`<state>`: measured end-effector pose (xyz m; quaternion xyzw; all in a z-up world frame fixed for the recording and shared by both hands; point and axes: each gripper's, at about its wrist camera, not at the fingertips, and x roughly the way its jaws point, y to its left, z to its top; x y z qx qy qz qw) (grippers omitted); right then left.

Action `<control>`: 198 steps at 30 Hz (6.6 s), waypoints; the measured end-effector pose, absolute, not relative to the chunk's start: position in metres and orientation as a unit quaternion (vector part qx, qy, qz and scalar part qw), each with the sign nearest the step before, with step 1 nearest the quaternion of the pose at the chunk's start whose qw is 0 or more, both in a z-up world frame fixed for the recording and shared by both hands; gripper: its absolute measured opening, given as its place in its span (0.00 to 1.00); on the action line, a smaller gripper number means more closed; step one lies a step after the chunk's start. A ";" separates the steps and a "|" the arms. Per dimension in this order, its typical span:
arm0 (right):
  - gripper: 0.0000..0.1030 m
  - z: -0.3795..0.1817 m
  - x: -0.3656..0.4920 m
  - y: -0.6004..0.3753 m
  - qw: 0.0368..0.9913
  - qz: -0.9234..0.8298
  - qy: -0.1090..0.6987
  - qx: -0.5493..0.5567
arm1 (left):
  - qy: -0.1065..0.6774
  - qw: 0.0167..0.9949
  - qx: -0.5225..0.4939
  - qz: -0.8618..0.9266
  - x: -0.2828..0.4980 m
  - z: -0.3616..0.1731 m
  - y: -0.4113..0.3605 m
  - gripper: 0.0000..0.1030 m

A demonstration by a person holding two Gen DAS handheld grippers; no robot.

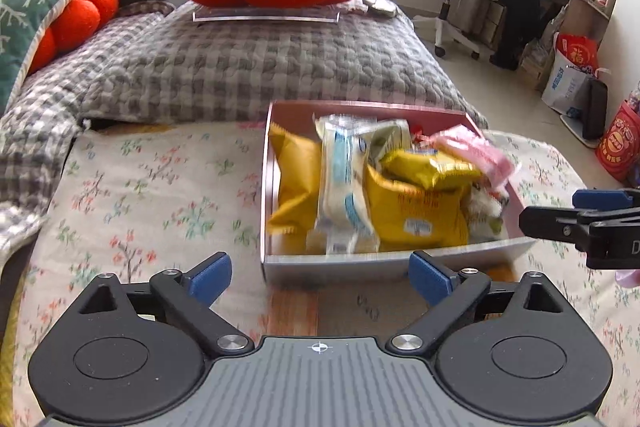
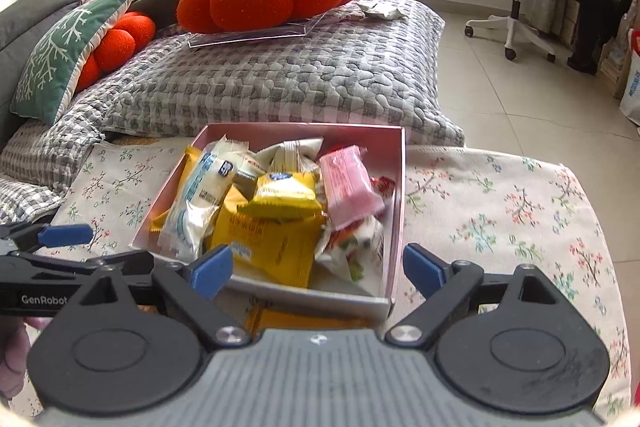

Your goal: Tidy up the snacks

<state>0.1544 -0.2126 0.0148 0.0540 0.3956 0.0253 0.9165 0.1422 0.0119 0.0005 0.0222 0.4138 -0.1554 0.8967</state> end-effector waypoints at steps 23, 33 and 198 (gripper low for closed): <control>0.91 -0.054 0.092 -0.196 0.912 0.051 0.407 -0.010 | 0.417 0.900 0.042 -0.118 0.087 -0.079 0.026 0.96; 0.94 -0.078 0.106 -0.204 0.911 0.061 0.409 -0.008 | 0.377 0.915 0.068 -0.127 0.104 -0.088 0.021 0.98; 1.00 0.000 0.055 -0.212 0.928 -0.029 0.369 0.042 | 0.404 0.913 0.046 -0.045 0.049 -0.001 -0.013 0.99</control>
